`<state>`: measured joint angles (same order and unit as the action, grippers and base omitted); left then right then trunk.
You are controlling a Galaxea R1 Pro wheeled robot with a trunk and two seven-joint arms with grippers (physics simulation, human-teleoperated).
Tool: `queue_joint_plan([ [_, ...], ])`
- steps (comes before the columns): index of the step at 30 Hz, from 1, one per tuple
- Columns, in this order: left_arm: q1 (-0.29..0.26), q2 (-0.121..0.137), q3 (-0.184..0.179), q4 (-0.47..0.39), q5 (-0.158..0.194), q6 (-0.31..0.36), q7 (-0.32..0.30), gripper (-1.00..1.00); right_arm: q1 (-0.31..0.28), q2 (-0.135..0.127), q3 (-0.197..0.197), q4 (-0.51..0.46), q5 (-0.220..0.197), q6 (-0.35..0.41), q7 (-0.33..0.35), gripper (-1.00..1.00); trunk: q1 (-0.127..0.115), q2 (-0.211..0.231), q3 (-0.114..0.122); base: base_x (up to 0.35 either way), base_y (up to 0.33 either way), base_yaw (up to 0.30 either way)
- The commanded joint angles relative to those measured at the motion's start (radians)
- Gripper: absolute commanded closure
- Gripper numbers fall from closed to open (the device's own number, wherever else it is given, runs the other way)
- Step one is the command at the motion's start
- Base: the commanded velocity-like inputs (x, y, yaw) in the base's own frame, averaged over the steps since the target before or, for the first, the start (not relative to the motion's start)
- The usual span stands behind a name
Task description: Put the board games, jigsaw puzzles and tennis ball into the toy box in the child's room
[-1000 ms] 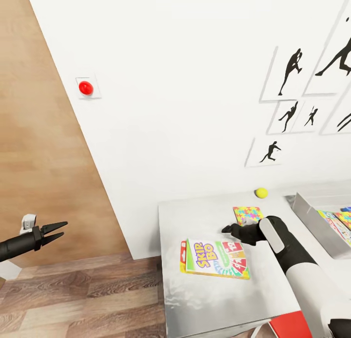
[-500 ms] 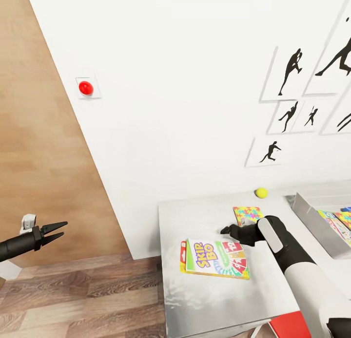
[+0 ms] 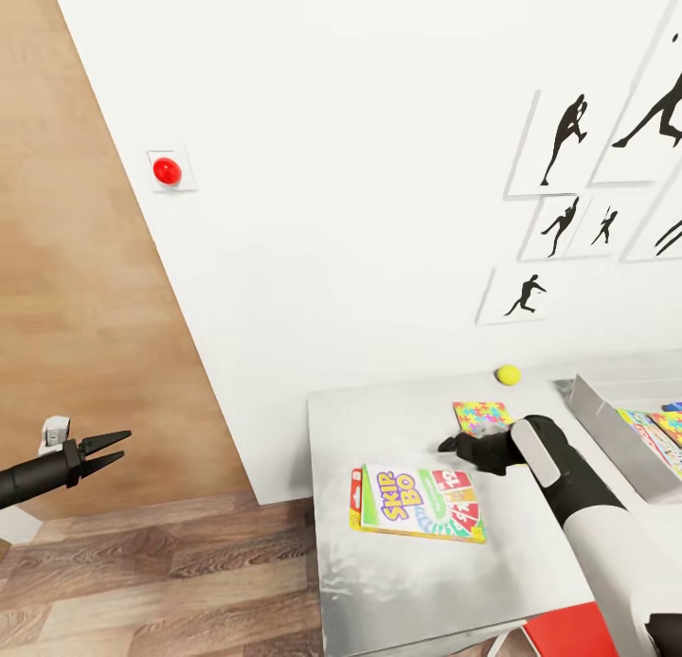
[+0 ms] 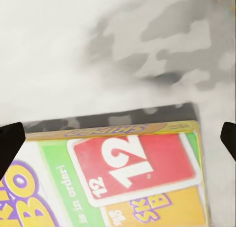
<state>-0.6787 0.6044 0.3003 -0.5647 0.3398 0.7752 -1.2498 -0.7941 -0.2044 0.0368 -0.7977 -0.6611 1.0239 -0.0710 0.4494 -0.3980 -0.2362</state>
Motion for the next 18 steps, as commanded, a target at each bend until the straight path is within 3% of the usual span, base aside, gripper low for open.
queue_joint_plan([
  [1,-0.001,0.000,0.000,0.000,0.002,0.009,-0.002,-1.00,-0.001,-0.005,0.004,-0.001,-0.009,0.002,-0.007,-1.00,0.001,-0.002,-0.002,0.000,0.000,0.000],
  [8,-0.001,0.000,0.000,0.000,0.003,0.009,-0.002,-1.00,-0.002,-0.015,0.004,0.000,-0.010,0.002,-0.007,-1.00,0.001,-0.002,-0.002,0.000,-0.031,0.000],
  [18,-0.001,0.000,0.000,0.000,0.002,0.009,-0.002,-1.00,-0.002,-0.011,0.005,0.011,-0.011,0.002,-0.007,-1.00,0.001,-0.002,-0.002,0.000,-0.085,0.000],
])
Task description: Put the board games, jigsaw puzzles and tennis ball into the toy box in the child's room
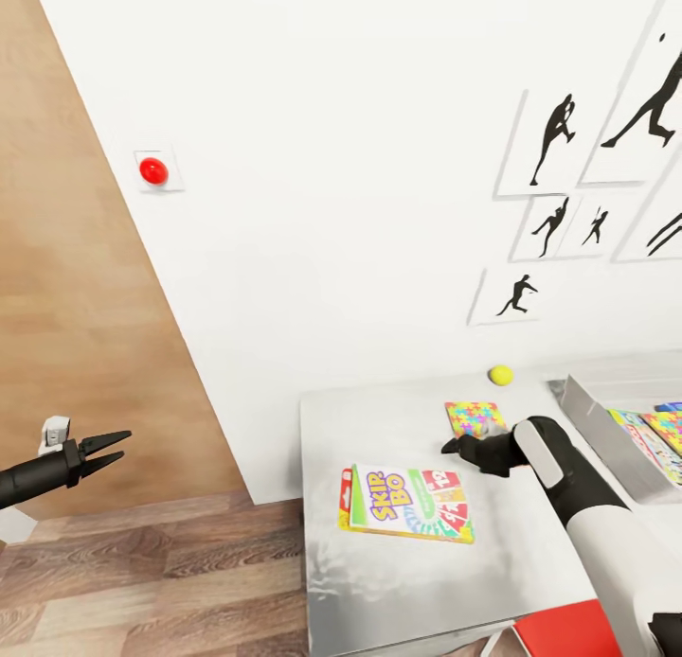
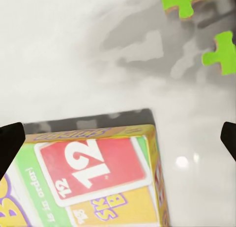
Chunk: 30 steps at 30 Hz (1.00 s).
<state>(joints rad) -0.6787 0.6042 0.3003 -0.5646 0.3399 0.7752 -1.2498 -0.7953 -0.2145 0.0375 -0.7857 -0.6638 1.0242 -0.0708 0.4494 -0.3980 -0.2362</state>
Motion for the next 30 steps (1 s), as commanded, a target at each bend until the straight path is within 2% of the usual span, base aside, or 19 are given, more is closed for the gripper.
queue_joint_plan([
  [1,-0.001,0.000,0.000,0.000,0.002,0.009,-0.002,-1.00,-0.001,0.000,0.004,0.005,-0.009,0.002,-0.007,-1.00,0.001,-0.002,-0.002,0.000,-0.025,0.000],
  [13,-0.001,0.000,0.000,0.000,0.002,0.009,-0.002,-1.00,-0.002,0.004,0.003,0.076,-0.007,0.002,-0.007,-1.00,0.001,-0.002,-0.002,0.000,-0.009,0.000],
  [30,-0.001,0.000,0.000,0.000,0.002,0.009,-0.002,-1.00,-0.003,0.015,0.004,0.088,-0.010,0.002,-0.006,-1.00,0.001,-0.002,-0.002,0.000,0.000,0.000],
])
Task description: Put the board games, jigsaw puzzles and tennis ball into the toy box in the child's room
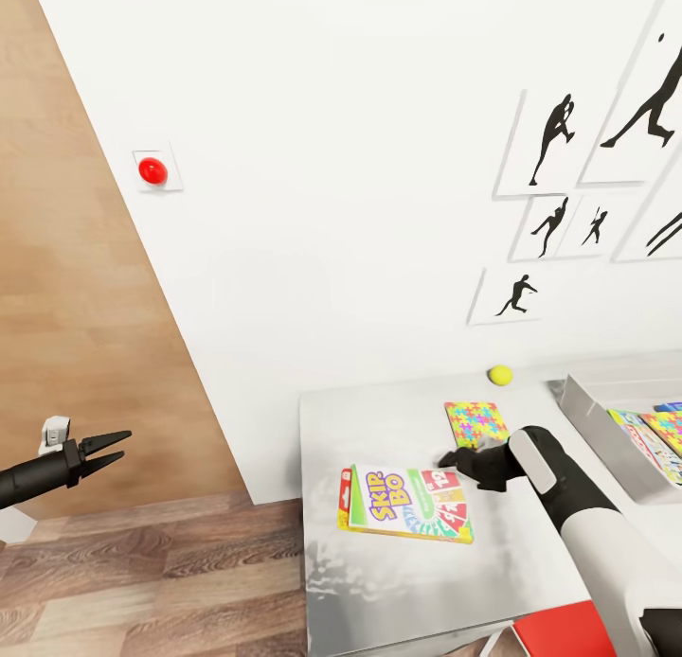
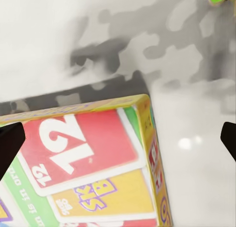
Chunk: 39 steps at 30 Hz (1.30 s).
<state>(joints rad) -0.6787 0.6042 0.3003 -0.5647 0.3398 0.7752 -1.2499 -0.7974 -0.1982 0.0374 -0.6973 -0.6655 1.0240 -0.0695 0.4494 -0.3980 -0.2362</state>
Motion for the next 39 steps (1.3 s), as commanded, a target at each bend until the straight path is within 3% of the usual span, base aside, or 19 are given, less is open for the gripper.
queue_joint_plan([
  [1,-0.001,0.000,0.000,0.000,0.002,0.009,-0.002,-1.00,-0.001,0.000,0.004,-0.001,-0.009,0.002,-0.007,-1.00,0.001,-0.002,-0.002,0.000,0.000,0.000],
  [14,-0.001,0.000,0.000,0.000,0.003,0.009,-0.002,-1.00,-0.004,0.029,0.008,-0.001,-0.008,0.002,-0.007,-1.00,0.001,-0.002,-0.002,0.000,0.034,0.000],
  [39,-0.001,0.002,0.000,0.000,0.002,0.009,-0.002,-1.00,-0.009,0.034,0.010,-0.001,-0.008,0.002,-0.007,-1.00,0.001,-0.002,-0.002,0.000,0.058,0.000],
])
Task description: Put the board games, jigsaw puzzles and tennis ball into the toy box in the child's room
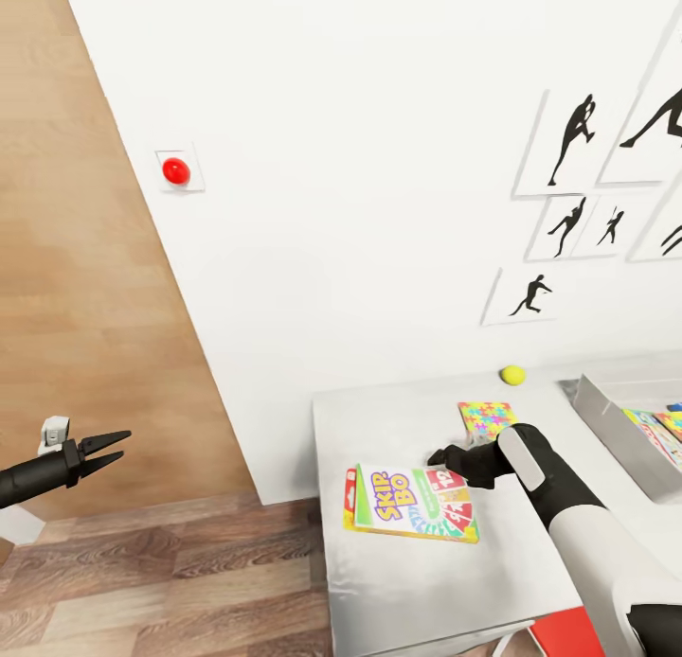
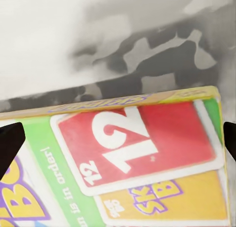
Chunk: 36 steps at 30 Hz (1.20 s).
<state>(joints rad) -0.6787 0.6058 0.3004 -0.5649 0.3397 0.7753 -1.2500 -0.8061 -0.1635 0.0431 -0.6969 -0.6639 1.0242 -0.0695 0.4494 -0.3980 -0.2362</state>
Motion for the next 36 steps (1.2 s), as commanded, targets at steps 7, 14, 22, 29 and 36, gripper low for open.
queue_joint_plan([
  [7,-0.001,0.000,0.000,0.000,0.003,0.009,-0.002,-1.00,-0.001,-0.001,0.004,-0.001,-0.009,0.002,-0.007,-1.00,0.001,-0.002,-0.002,0.000,0.056,0.000],
  [14,-0.001,0.000,0.000,0.000,0.003,0.009,-0.002,-1.00,-0.001,-0.001,0.004,-0.001,-0.009,0.002,-0.007,-1.00,0.001,-0.002,-0.002,0.000,0.153,0.000],
  [22,-0.001,0.000,0.000,0.000,0.003,0.009,-0.002,-1.00,-0.001,0.003,0.004,-0.001,-0.009,0.002,-0.007,-1.00,0.001,-0.002,-0.002,0.000,0.153,0.000],
  [29,-0.001,0.000,0.000,0.000,0.003,0.009,-0.002,-1.00,-0.001,0.004,0.004,-0.001,-0.009,0.002,-0.007,-1.00,0.001,-0.002,-0.002,0.000,0.102,0.000],
  [36,-0.001,-0.001,0.000,0.000,0.003,0.009,-0.002,-1.00,-0.003,0.004,0.004,-0.001,-0.009,0.003,-0.007,-1.00,0.001,-0.002,-0.002,0.000,0.017,0.000],
])
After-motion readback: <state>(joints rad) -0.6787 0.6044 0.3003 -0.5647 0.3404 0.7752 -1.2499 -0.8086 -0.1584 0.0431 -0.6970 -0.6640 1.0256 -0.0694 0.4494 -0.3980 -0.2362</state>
